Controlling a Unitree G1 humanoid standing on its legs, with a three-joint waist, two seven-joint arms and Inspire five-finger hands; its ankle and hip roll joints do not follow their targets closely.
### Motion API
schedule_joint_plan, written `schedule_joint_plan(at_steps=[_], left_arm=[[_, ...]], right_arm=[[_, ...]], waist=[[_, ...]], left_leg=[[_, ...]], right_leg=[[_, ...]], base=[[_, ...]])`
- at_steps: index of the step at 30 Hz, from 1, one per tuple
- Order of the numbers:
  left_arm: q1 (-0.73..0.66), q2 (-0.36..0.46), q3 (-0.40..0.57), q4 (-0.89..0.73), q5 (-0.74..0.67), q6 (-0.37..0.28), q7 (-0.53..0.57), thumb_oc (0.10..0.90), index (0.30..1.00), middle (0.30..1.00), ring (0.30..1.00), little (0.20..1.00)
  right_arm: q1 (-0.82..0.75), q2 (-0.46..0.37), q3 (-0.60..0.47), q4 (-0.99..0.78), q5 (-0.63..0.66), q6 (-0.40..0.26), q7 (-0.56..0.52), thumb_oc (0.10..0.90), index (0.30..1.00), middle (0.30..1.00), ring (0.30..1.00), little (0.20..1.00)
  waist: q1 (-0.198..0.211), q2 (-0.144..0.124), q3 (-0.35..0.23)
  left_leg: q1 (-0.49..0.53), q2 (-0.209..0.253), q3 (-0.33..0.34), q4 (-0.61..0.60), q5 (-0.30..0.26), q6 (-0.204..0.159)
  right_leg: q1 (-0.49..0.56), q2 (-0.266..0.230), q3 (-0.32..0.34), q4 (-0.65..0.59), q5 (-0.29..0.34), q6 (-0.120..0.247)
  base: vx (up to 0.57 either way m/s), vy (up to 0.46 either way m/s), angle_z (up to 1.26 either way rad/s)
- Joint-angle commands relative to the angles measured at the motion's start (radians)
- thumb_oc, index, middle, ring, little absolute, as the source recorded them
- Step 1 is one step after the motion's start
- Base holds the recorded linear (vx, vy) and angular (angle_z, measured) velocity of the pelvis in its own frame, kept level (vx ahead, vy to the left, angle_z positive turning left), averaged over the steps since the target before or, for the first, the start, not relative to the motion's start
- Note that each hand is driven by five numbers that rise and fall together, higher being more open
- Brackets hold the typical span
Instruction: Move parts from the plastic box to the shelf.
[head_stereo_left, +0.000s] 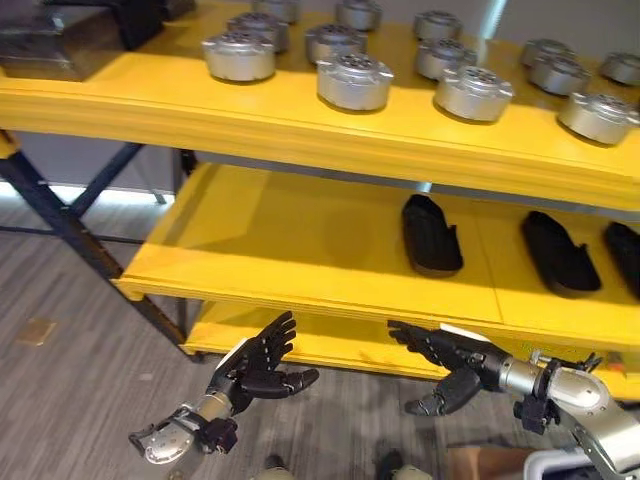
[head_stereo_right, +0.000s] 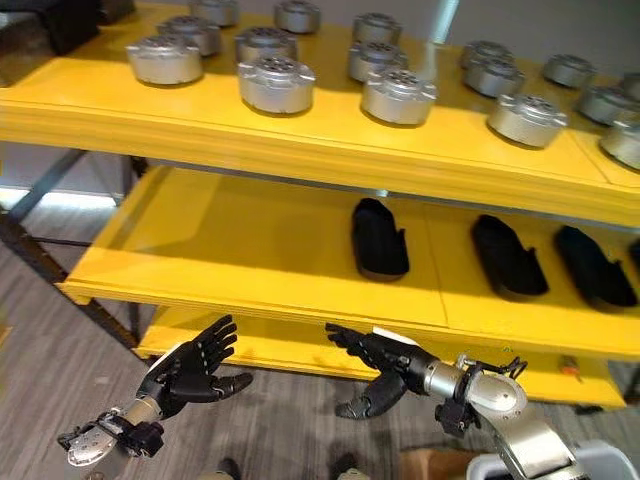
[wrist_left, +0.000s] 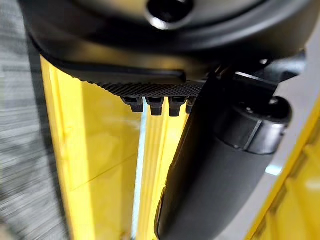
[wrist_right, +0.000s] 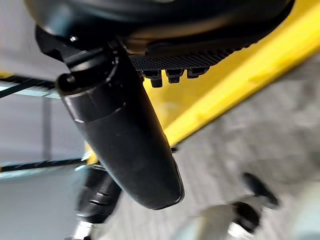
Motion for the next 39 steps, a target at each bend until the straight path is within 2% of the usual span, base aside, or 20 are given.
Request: schedule_joint_plan(at_steps=[1,4,6,7,8,9,10,13,15,20,23,26,27,28,31,32,33,36,38,39], left_arm=[[-0.048,0.015,0.024,-0.108,-0.021,-0.131,0.02,0.9,1.0,1.0,1.0,1.0],[-0.009,0.001,0.054,-0.103,-0.051,-0.166,0.044,0.9,1.0,1.0,1.0,1.0],[0.006,-0.013,0.066,-0.093,-0.091,-0.161,0.034,0.9,1.0,1.0,1.0,1.0],[0.011,-0.038,0.069,-0.082,-0.188,-0.122,0.004,0.9,1.0,1.0,1.0,1.0],[0.01,-0.037,0.07,-0.081,-0.191,-0.121,0.002,0.9,1.0,1.0,1.0,1.0],[0.007,-0.065,0.071,-0.071,-0.221,-0.11,-0.011,0.9,1.0,1.0,1.0,1.0],[-0.002,-0.091,0.066,-0.056,-0.193,-0.145,0.014,0.9,1.0,1.0,1.0,1.0],[-0.036,-0.126,0.023,-0.069,-0.167,-0.172,0.055,0.9,1.0,1.0,1.0,1.0],[-0.048,-0.137,0.018,-0.08,-0.158,-0.155,0.055,0.9,1.0,1.0,1.0,1.0],[-0.038,-0.143,0.02,-0.097,-0.136,-0.118,0.014,0.9,1.0,1.0,1.0,1.0],[-0.024,-0.136,0.022,-0.104,-0.138,-0.1,-0.029,0.9,1.0,1.0,1.0,1.0],[-0.028,-0.112,0.024,-0.116,-0.14,-0.102,-0.065,0.9,1.0,1.0,1.0,1.0],[-0.028,-0.112,0.023,-0.116,-0.14,-0.102,-0.065,0.9,1.0,1.0,1.0,1.0],[-0.06,-0.105,0.0,-0.132,-0.122,-0.111,-0.054,0.9,1.0,1.0,1.0,1.0],[-0.09,-0.103,-0.024,-0.152,-0.12,-0.13,-0.034,0.9,1.0,1.0,1.0,1.0],[-0.117,-0.108,-0.035,-0.155,-0.122,-0.147,-0.026,0.9,1.0,1.0,1.0,1.0],[-0.156,-0.116,-0.047,-0.156,-0.148,-0.161,-0.037,0.9,1.0,1.0,1.0,1.0],[-0.2,-0.144,-0.052,-0.162,-0.22,-0.149,-0.041,0.9,1.0,1.0,1.0,1.0],[-0.242,-0.173,-0.037,-0.167,-0.217,-0.146,-0.024,0.9,1.0,1.0,1.0,1.0],[-0.261,-0.179,-0.026,-0.174,-0.173,-0.143,-0.011,0.9,1.0,1.0,1.0,1.0]], right_arm=[[-0.042,-0.071,-0.064,-0.038,0.037,-0.116,-0.159,0.9,1.0,1.0,1.0,1.0],[-0.1,-0.107,-0.13,0.0,0.105,-0.144,-0.297,0.9,1.0,1.0,1.0,1.0],[-0.118,-0.103,-0.159,0.003,0.112,-0.154,-0.294,0.9,1.0,1.0,1.0,1.0],[-0.143,-0.086,-0.173,0.017,0.092,-0.166,-0.297,0.9,1.0,1.0,1.0,1.0],[-0.144,-0.085,-0.172,0.017,0.092,-0.166,-0.297,0.9,1.0,1.0,1.0,1.0],[-0.161,-0.065,-0.171,0.027,0.052,-0.162,-0.302,0.9,1.0,1.0,1.0,1.0],[-0.175,-0.064,-0.167,0.029,0.019,-0.181,-0.293,0.9,1.0,1.0,1.0,1.0],[-0.2,-0.083,-0.195,0.023,0.038,-0.2,-0.361,0.9,1.0,1.0,1.0,1.0],[-0.209,-0.071,-0.215,0.009,0.017,-0.21,-0.386,0.9,1.0,1.0,1.0,1.0],[-0.195,-0.046,-0.261,-0.017,-0.037,-0.179,-0.465,0.9,1.0,1.0,1.0,1.0],[-0.18,-0.041,-0.285,0.007,-0.141,-0.185,-0.515,0.9,1.0,1.0,1.0,1.0],[-0.17,-0.066,-0.319,0.013,-0.189,-0.206,-0.653,0.9,1.0,1.0,1.0,1.0],[-0.17,-0.066,-0.319,0.013,-0.191,-0.206,-0.654,0.9,1.0,1.0,1.0,1.0],[-0.203,-0.065,-0.308,0.019,-0.275,-0.198,-0.721,0.9,1.0,1.0,1.0,1.0],[-0.251,-0.064,-0.272,0.021,-0.3,-0.2,-0.724,0.9,1.0,1.0,1.0,1.0],[-0.289,-0.056,-0.24,0.021,-0.268,-0.213,-0.684,0.9,1.0,1.0,1.0,1.0],[-0.322,-0.047,-0.197,0.021,-0.18,-0.214,-0.664,0.9,1.0,1.0,1.0,1.0],[-0.379,-0.02,-0.149,0.077,-0.144,-0.226,-0.669,0.9,1.0,1.0,1.0,1.0],[-0.414,0.008,-0.106,0.121,-0.174,-0.255,-0.653,0.9,1.0,1.0,1.0,1.0],[-0.424,0.019,-0.087,0.141,-0.175,-0.278,-0.645,0.9,1.0,1.0,1.0,1.0]], waist=[[0.018,0.007,0.004],[0.022,0.022,-0.001],[0.022,0.018,-0.003],[0.026,0.009,-0.004],[0.026,0.009,-0.002],[0.029,0.0,-0.002],[0.029,-0.005,-0.004],[0.016,-0.006,-0.01],[0.002,0.0,-0.011],[-0.029,0.014,-0.007],[-0.05,0.019,-0.006],[-0.069,0.022,-0.011],[-0.068,0.022,-0.01],[-0.08,0.026,-0.015],[-0.088,0.03,-0.015],[-0.093,0.034,-0.015],[-0.091,0.034,-0.014],[-0.086,0.034,-0.019],[-0.078,0.039,-0.033],[-0.07,0.041,-0.042]], left_leg=[[0.043,-0.028,0.015,0.025,-0.061,0.047],[0.051,-0.04,0.059,0.015,-0.07,0.08],[0.044,-0.045,0.067,0.014,-0.07,0.086],[0.03,-0.038,0.085,0.029,-0.064,0.077],[0.031,-0.035,0.085,0.031,-0.064,0.075],[0.021,-0.021,0.103,0.047,-0.052,0.059],[0.007,0.0,0.116,0.055,-0.024,0.031],[-0.034,0.07,0.135,0.056,0.042,-0.032],[-0.04,0.1,0.143,0.061,0.055,-0.05],[-0.026,0.141,0.164,0.061,0.068,-0.076],[-0.01,0.152,0.174,0.059,0.068,-0.085],[0.011,0.173,0.194,0.05,0.076,-0.097],[0.012,0.173,0.194,0.05,0.076,-0.098],[0.016,0.195,0.2,0.053,0.076,-0.098],[0.022,0.22,0.207,0.065,0.084,-0.105],[0.03,0.233,0.208,0.074,0.096,-0.114],[0.026,0.253,0.191,0.096,0.114,-0.131],[0.02,0.266,0.145,0.129,0.132,-0.149],[0.013,0.241,0.066,0.142,0.133,-0.158],[0.003,0.194,-0.005,0.145,0.102,-0.146]], right_leg=[[0.076,-0.13,0.001,0.285,-0.208,0.039],[0.093,-0.1,-0.047,0.421,-0.321,0.01],[0.11,-0.076,-0.047,0.409,-0.353,0.01],[0.163,-0.036,-0.064,0.319,-0.396,-0.001],[0.168,-0.032,-0.066,0.313,-0.395,-0.003],[0.201,-0.016,-0.083,0.219,-0.392,-0.012],[0.233,0.007,-0.085,0.133,-0.39,-0.019],[0.258,0.033,-0.073,0.03,-0.366,-0.033],[0.254,0.037,-0.067,0.009,-0.353,-0.037],[0.235,0.031,-0.056,0.001,-0.337,-0.038],[0.222,0.029,-0.046,0.005,-0.335,-0.041],[0.207,0.032,-0.041,0.02,-0.339,-0.046],[0.206,0.033,-0.04,0.021,-0.34,-0.047],[0.195,0.047,-0.034,0.047,-0.365,-0.064],[0.186,0.063,-0.026,0.07,-0.388,-0.081],[0.18,0.072,-0.021,0.079,-0.396,-0.088],[0.179,0.08,-0.014,0.083,-0.403,-0.097],[0.178,0.082,-0.001,0.071,-0.395,-0.1],[0.172,0.085,0.027,0.05,-0.38,-0.1],[0.169,0.085,0.06,0.031,-0.37,-0.097]], base=[[-0.13,-0.039,-0.36],[-0.12,-0.091,-0.53],[-0.1,-0.211,-0.87],[-0.09,-0.264,-1.06],[-0.06,-0.395,-1.06],[-0.04,-0.314,-1.03],[-0.06,-0.385,-0.92],[-0.06,-0.309,-0.76],[-0.07,-0.262,-0.53],[-0.07,-0.205,-0.51],[-0.08,-0.198,-0.25],[-0.07,-0.23,-0.13],[-0.06,-0.336,-0.13],[-0.03,-0.27,-0.15],[-0.03,-0.256,-0.42],[-0.02,-0.309,-0.37],[-0.02,-0.339,-0.35],[-0.01,-0.235,-0.61],[0.02,-0.172,-0.58],[0.05,-0.168,-0.79]])
